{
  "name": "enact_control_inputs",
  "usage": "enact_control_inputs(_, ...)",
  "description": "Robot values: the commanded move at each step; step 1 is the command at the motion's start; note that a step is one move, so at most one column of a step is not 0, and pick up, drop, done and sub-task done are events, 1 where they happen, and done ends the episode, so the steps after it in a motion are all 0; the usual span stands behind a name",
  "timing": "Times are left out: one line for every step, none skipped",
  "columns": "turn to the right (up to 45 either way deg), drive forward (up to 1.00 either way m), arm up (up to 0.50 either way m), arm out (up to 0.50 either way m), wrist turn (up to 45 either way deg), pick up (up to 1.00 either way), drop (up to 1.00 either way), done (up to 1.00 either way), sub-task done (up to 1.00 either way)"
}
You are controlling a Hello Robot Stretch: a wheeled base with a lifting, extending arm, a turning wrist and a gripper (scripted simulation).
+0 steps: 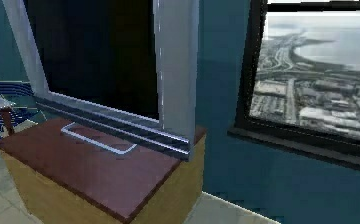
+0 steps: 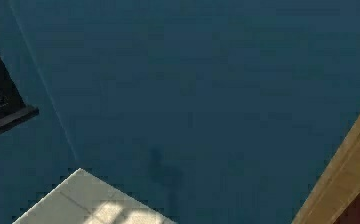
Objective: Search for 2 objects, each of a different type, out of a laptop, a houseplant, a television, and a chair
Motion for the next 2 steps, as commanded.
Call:
enact_control_inputs(-18.0,0.0,0.0,0.0,0.0,0.0,0.0,0.0,0.0)
enact_control_inputs(0.0,0.0,0.0,0.0,0.0,0.0,0.0,0.0,1.0)
